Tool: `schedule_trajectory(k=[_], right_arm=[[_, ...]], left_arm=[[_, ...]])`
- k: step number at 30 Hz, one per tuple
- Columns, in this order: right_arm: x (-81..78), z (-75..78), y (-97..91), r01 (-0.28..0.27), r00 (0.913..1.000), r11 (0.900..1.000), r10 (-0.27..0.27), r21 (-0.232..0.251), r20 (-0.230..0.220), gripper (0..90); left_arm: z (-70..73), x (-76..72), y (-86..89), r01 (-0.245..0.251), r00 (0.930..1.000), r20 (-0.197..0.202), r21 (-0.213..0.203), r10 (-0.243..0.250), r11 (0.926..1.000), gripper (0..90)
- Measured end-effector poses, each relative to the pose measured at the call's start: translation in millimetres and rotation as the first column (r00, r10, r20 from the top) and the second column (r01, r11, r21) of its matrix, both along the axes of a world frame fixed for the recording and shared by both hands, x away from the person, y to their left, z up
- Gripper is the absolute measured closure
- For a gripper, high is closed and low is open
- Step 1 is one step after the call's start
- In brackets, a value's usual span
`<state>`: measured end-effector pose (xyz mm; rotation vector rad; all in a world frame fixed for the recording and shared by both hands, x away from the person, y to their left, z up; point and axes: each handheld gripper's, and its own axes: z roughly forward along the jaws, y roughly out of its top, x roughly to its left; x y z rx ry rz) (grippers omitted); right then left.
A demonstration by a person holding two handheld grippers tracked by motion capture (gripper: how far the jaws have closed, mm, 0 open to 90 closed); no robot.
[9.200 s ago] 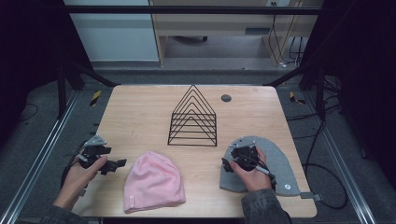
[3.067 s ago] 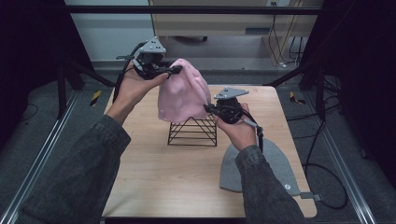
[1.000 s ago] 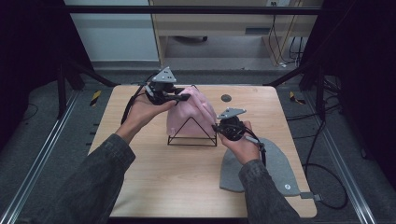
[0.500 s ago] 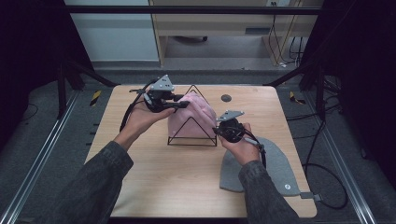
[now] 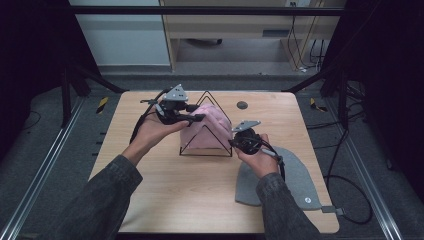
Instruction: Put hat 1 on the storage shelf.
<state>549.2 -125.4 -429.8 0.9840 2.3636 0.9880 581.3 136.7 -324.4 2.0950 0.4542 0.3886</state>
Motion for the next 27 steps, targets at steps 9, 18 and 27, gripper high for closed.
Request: schedule_trajectory(k=[9, 18, 27], right_arm=[[-1.7, -1.0, -0.6, -0.001, 1.0, 1.0, 0.001, -0.009, -0.007, 87.6], [-4.1, -1.6, 0.6, -0.009, 0.9999, 0.9998, 0.009, -0.018, -0.011, 87.7], [-6.5, -3.1, -0.7, -0.022, 0.9993, 0.9995, 0.021, -0.022, -0.032, 78.4]], left_arm=[[4.5, -10.4, 7.2, 0.002, 0.9998, 0.022, -0.008, -0.001, 1.0, 53.5], [4.4, -9.9, 8.5, -0.042, 0.9978, 0.053, 0.044, 0.04, 0.9982, 77.8], [0.5, -7.8, 5.8, -0.035, 0.9985, 0.043, 0.025, 0.034, 0.9991, 72.7]])
